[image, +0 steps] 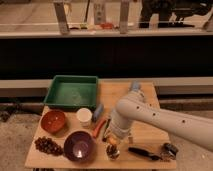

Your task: Place apple in metal cup

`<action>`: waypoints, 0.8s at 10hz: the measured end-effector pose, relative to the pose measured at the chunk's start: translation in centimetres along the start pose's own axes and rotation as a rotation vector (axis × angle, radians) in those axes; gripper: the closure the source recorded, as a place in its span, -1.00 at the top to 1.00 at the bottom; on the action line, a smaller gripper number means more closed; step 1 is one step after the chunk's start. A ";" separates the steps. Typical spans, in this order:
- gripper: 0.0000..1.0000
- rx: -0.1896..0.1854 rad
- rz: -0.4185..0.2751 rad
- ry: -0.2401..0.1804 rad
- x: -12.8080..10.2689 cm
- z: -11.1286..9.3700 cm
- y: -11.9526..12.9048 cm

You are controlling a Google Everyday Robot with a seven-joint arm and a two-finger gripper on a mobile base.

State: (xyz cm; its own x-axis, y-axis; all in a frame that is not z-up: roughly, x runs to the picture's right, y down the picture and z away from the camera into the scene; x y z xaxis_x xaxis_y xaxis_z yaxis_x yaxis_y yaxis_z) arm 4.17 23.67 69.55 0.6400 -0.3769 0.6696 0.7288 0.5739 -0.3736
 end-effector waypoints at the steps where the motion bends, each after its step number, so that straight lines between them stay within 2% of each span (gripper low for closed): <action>1: -0.88 0.002 -0.005 -0.004 0.0 0.0 -0.1; 3: -1.00 -0.005 -0.040 -0.020 -0.7 0.1 0.4; 8: -0.97 -0.019 -0.075 -0.046 -1.8 -0.4 1.7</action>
State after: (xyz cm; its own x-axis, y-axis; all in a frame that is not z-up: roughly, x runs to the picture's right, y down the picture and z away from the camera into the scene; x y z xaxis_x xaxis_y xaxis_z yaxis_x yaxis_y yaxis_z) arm 4.37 25.04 67.44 0.5722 -0.3838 0.7248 0.7787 0.5317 -0.3332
